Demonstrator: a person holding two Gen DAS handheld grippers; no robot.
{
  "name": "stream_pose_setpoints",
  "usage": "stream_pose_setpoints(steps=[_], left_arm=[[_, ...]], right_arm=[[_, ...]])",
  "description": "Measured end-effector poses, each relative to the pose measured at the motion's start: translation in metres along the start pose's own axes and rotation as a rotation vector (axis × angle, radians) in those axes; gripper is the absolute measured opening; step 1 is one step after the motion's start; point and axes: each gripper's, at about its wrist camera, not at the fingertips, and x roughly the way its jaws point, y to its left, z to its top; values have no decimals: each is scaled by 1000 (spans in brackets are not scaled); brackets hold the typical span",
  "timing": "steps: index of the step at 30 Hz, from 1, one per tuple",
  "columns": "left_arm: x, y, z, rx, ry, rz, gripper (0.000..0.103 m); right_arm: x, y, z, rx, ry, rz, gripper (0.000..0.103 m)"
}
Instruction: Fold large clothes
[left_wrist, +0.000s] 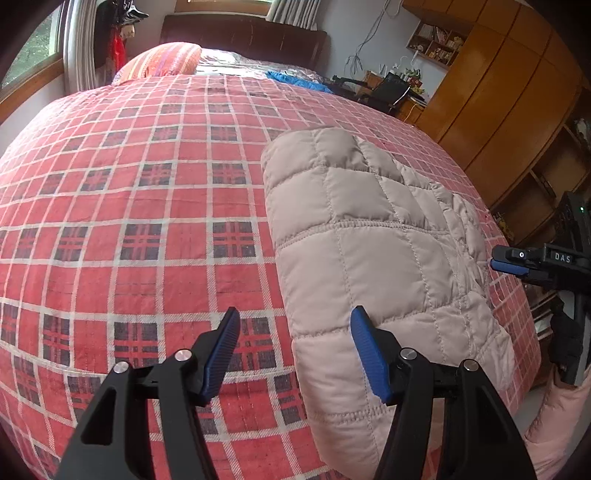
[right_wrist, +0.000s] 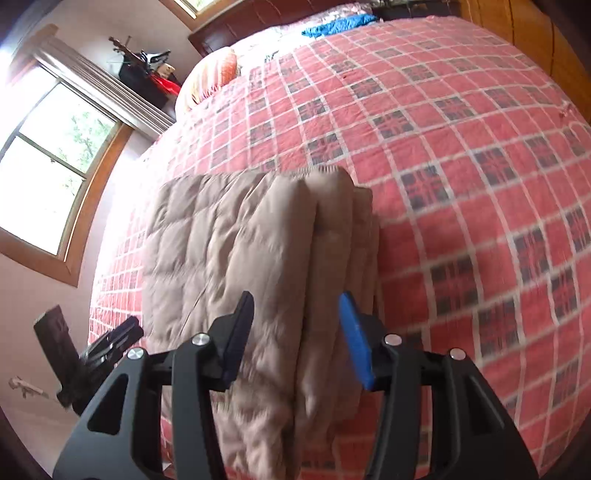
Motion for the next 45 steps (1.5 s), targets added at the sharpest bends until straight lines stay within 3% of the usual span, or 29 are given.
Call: stream_pose_setpoints(steps=[3, 5, 8, 11, 16, 33, 45], left_arm=[[7, -2, 3, -8, -7, 29, 63], [9, -7, 5, 5, -28, 53, 63], [9, -14, 8, 21, -43, 67, 63], [10, -17, 11, 29, -41, 59, 63], [14, -21, 13, 40, -40, 54, 63], [34, -14, 15, 40, -6, 35, 74], [26, -12, 13, 22, -3, 30, 73]], right_arm=[[14, -1, 19, 6, 38, -5, 48], [22, 0, 24, 4, 50, -2, 30], [17, 3, 25, -1, 48, 14, 12], [1, 4, 24, -2, 18, 38, 7], [-8, 2, 22, -1, -3, 29, 5], [45, -8, 13, 56, 73, -7, 5], [38, 6, 5, 62, 53, -32, 8]])
